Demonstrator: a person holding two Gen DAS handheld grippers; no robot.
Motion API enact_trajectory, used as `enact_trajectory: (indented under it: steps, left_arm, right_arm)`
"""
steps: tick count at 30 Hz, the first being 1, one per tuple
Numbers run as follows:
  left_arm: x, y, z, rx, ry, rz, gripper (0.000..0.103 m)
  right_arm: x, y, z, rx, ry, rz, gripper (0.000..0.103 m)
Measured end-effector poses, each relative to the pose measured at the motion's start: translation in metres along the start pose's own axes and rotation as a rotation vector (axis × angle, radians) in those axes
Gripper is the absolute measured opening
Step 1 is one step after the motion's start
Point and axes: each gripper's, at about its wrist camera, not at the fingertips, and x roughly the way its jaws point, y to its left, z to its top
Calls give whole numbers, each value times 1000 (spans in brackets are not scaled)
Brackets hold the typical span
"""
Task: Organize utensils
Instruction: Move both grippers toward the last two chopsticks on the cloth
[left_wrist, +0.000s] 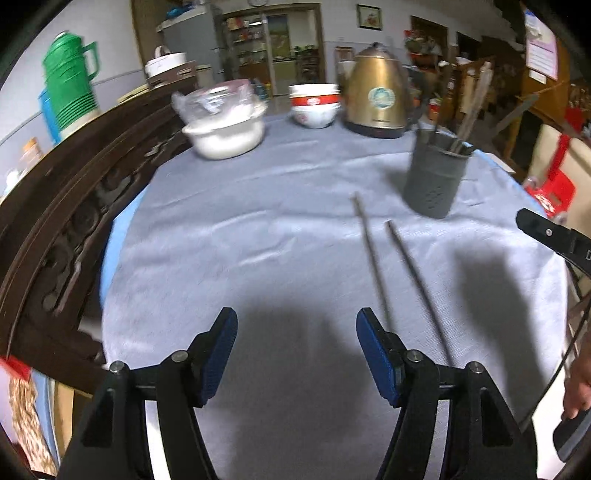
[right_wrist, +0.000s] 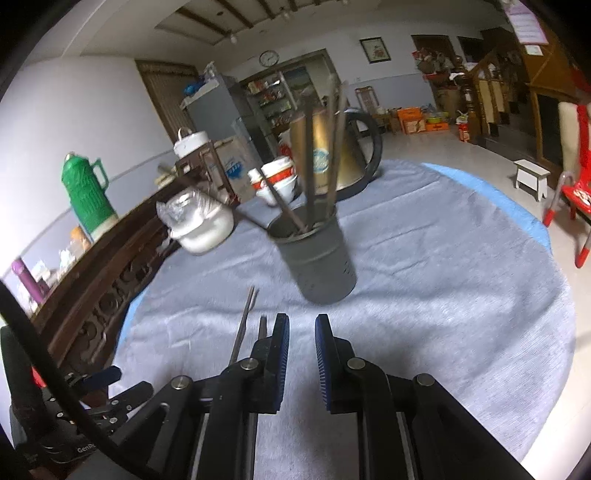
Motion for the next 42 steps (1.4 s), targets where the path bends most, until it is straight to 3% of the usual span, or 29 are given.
enact_trajectory:
  steps: [8, 21, 25, 32, 42]
  left_arm:
    - [-12, 43, -14, -81, -38, 102, 68]
    - [-53, 112, -40, -187, -67, 304, 68]
    - [-62, 126, -45, -200, -87, 331, 68]
    - [-71, 137, -44, -198, -162, 313, 68]
    - [-68, 173, -72, -238, -161, 361, 68]
  right_arm:
    - [9, 20, -13, -37, 69, 4, 17]
    - [-3, 48, -5, -146, 134, -22, 17]
    - [-7, 55, -4, -204, 141, -53, 17]
    - [-14, 67, -1, -224, 142, -106, 17]
    - [-10, 134, 3, -372, 166, -94, 17]
